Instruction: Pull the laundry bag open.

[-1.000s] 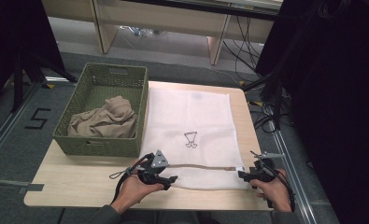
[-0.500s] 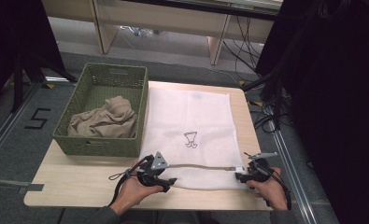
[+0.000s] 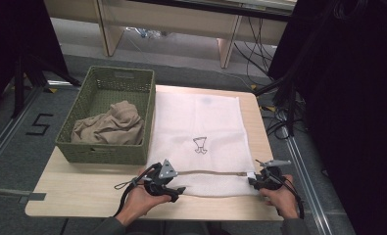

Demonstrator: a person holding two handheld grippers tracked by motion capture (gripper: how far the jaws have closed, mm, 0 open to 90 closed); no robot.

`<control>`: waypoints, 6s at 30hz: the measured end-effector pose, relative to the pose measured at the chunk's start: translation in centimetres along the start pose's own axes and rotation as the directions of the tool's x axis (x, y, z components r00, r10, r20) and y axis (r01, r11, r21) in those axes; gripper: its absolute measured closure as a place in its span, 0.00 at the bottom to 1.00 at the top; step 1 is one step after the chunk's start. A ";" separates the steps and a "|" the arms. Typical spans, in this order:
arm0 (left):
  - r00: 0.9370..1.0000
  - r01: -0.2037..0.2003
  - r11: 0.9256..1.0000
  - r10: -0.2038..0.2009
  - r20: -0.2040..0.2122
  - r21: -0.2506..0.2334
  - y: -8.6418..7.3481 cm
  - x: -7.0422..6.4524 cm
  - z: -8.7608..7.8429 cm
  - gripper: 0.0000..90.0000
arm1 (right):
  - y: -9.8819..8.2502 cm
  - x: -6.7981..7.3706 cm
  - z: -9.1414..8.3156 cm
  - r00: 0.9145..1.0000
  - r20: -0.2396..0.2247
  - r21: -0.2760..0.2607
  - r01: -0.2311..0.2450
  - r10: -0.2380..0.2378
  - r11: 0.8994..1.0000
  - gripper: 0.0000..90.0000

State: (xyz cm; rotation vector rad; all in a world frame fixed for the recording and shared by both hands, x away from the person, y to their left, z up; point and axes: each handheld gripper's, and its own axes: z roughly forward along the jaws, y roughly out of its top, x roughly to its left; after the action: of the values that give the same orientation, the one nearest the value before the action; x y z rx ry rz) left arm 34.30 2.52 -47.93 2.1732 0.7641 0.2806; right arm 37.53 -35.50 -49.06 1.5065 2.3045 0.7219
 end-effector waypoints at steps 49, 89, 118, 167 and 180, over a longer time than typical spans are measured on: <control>0.991 -0.058 0.995 0.067 0.117 -0.083 7.8 -4.2 6.8 0.54 | 1.4 1.8 -4.7 0.998 0.007 -0.165 0.060 -0.060 0.985 0.98; 0.967 -0.206 0.978 0.200 0.155 0.023 12.1 -6.2 14.2 0.90 | 2.7 4.4 -5.7 0.983 0.022 -0.188 0.185 -0.184 0.965 0.99; 0.969 -0.215 0.976 0.212 0.128 0.017 12.2 -5.5 12.2 0.90 | 1.9 1.2 -3.9 0.979 -0.168 -0.185 -0.148 0.117 0.972 0.80; 0.965 -0.258 0.964 0.254 0.065 0.069 9.4 -4.3 10.8 0.91 | 2.9 3.0 -4.8 0.995 0.043 -0.176 0.095 -0.089 0.980 0.95; 0.967 -0.253 0.963 0.249 0.054 0.088 8.1 -3.1 9.9 0.90 | 2.7 2.7 -4.7 0.994 0.056 -0.168 0.099 -0.091 0.981 0.95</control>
State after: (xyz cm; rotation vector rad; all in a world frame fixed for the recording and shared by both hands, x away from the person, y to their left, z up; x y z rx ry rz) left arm 39.58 -9.52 -48.19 2.3603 0.4848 0.3319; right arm 36.21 -33.33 -43.59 1.3154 2.2011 0.8242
